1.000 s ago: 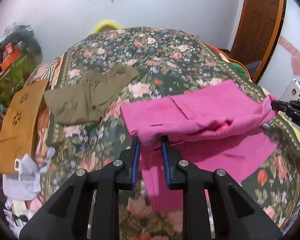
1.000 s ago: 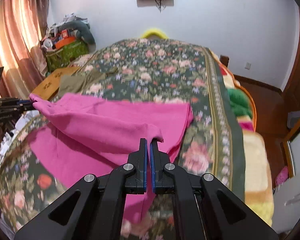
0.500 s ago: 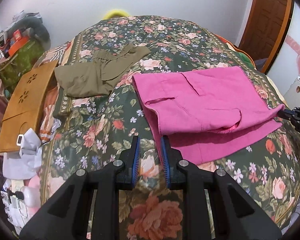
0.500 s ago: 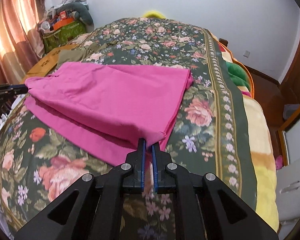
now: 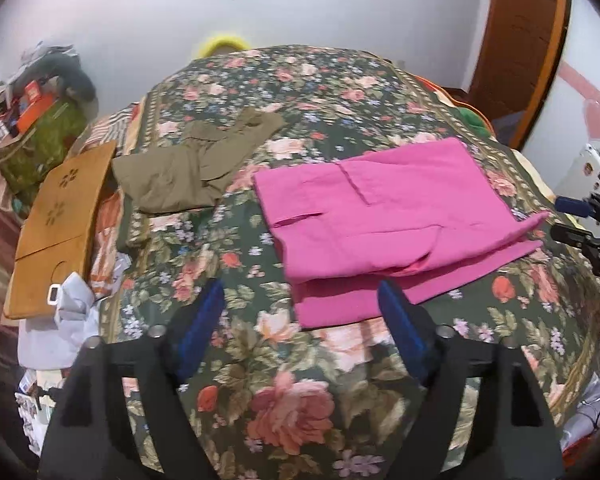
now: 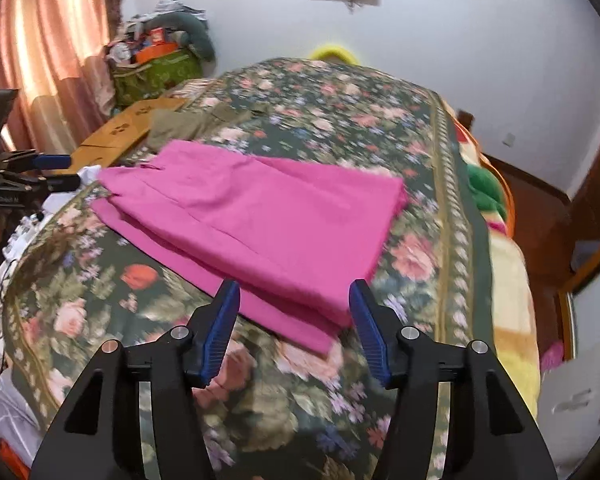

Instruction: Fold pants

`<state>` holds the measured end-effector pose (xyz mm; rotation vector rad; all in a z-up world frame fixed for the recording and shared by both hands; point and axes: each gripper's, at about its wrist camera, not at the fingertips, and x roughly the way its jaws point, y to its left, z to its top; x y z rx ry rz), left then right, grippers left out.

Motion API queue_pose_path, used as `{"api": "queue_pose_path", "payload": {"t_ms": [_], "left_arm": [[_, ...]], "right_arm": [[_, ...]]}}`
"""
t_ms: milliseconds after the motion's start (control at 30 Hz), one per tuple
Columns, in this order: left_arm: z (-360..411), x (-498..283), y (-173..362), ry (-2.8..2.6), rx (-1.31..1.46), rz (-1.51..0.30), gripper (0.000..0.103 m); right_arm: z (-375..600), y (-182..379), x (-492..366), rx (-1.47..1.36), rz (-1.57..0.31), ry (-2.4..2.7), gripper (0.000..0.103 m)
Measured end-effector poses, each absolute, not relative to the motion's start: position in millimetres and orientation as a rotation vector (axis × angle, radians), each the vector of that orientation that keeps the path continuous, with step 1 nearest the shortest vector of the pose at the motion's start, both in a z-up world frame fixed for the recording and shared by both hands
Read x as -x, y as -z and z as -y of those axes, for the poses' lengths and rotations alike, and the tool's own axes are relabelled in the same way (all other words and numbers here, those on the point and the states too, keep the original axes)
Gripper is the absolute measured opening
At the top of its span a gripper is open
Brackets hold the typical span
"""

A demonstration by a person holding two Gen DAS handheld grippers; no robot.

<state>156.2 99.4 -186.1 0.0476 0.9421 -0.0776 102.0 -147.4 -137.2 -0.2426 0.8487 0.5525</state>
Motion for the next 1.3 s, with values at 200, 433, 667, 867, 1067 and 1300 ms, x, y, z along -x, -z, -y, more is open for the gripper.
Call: {"api": "queue_pose_path", "payload": {"t_ms": [200,433,667,867,1067,1300], "left_arm": [[-73,-175,201,0.109,-0.132,-0.994,0.082],[-45,-191,221,0.141,-0.272,-1.043,0.083],[-33,-197,227,0.157,-0.322,-1.036,0.083],[-26,-200,225,0.181,-0.33,-1.004,0.072],[-23,-202,226,0.218,-0.276,-1.036,0.025],[-12,-192,217,0.222,-0.288,-1.001,0.017]], "right_arm": [[118,150,-115,0.267,-0.892,-0.63,0.053],[94,167,-120,0.304,-0.943,-0.697,0.053],[84,171,-128,0.297,-0.942,-0.735,0.053],[76,175,-137,0.274,-0.979,-0.787,0.023],[75,168,-129,0.3,-0.92,-0.788,0.006],[78,161,-120,0.343,-0.872,-0.766,0.004]]}}
